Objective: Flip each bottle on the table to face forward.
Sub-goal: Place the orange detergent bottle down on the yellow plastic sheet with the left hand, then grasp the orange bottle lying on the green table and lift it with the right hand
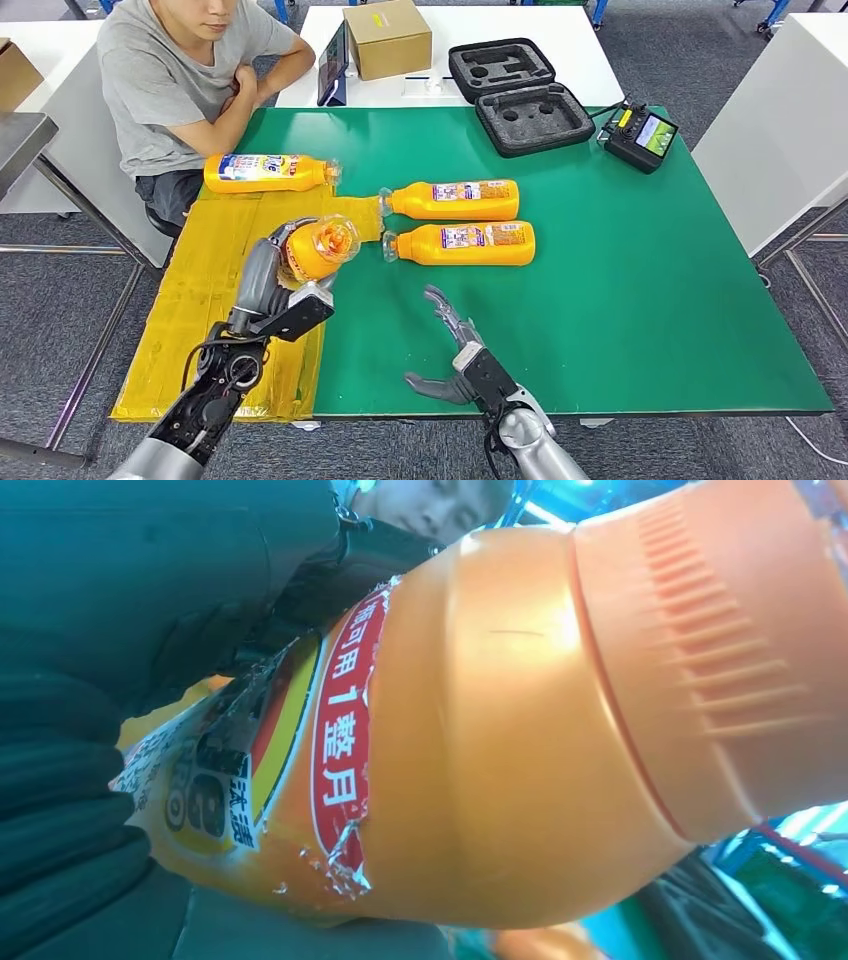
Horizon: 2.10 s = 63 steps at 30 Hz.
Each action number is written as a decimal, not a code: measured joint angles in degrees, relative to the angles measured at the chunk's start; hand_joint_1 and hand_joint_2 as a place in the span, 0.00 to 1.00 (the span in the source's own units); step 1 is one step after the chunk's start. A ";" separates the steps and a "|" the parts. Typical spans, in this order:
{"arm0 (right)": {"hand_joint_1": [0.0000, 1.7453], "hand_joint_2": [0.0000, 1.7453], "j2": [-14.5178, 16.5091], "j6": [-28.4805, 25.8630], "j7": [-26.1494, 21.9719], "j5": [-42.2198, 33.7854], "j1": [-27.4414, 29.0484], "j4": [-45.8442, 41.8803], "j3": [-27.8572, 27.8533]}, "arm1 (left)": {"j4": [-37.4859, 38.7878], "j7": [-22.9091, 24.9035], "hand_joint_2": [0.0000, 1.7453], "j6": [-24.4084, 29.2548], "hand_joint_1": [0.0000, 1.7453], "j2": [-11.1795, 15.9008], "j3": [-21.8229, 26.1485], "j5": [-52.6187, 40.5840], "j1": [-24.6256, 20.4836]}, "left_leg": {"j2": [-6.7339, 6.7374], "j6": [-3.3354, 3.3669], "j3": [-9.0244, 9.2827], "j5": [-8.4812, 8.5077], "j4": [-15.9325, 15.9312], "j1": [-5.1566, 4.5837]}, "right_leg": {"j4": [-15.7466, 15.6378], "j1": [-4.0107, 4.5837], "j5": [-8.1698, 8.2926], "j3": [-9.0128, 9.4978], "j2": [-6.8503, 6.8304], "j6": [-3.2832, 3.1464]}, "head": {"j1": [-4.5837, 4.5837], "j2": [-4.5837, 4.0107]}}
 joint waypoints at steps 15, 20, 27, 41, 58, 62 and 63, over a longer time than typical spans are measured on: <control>0.00 1.00 -0.02 2.06 0.00 -2.85 0.68 -0.24 -0.72 | 7.84 13.98 1.00 4.90 1.00 7.71 -1.13 -23.33 -3.69 | 0.03 0.00 -0.01 0.00 0.00 0.03 | 0.02 0.03 0.00 -0.05 0.03 0.00 | -0.01 0.00; 0.00 1.00 -0.01 2.25 0.00 -3.05 0.62 -0.24 -0.72 | 9.62 17.78 1.00 4.48 1.00 9.23 -1.61 -27.27 -4.23 | 0.02 0.00 -0.03 0.01 -0.01 0.02 | 0.03 0.02 0.00 -0.05 0.03 0.00 | 0.01 0.00; 0.00 1.00 -0.01 2.43 0.00 -3.33 0.48 -0.09 -0.76 | 12.50 21.39 1.00 1.99 1.00 9.82 -2.04 -31.04 -4.35 | 0.02 0.00 -0.04 0.01 0.00 0.01 | 0.01 0.01 0.00 -0.06 0.02 0.00 | 0.00 0.00; 0.00 1.00 -0.02 1.57 0.00 -3.34 -0.03 0.81 -0.76 | 23.09 22.36 1.00 0.14 1.00 8.27 -3.33 -34.69 -8.01 | 0.00 0.00 -0.06 0.01 0.00 0.01 | 0.02 0.00 0.00 -0.07 0.01 0.00 | 0.01 0.00; 0.00 1.00 -0.02 1.57 0.00 -3.52 -0.13 1.40 -0.76 | 25.69 21.12 1.00 0.03 0.86 6.90 -3.29 -32.58 -9.36 | -0.02 -0.01 -0.04 0.03 0.00 0.01 | 0.02 0.00 0.00 -0.03 -0.01 -0.01 | -0.01 0.00; 0.00 1.00 -0.02 1.52 0.00 -3.54 -0.28 1.73 -0.75 | 25.69 19.86 1.00 -0.24 0.19 6.74 -2.92 -30.37 -9.37 | -0.05 -0.01 -0.02 0.03 0.00 0.01 | 0.02 0.00 0.00 0.00 -0.04 -0.01 | 0.00 0.00; 0.00 1.00 -0.02 1.51 0.00 -3.57 -0.33 1.82 -0.76 | 25.67 19.59 1.00 -0.45 0.08 6.68 -2.75 -29.93 -9.37 | -0.05 -0.01 -0.01 0.03 -0.01 0.01 | 0.01 0.00 0.00 0.02 -0.04 -0.01 | 0.00 0.00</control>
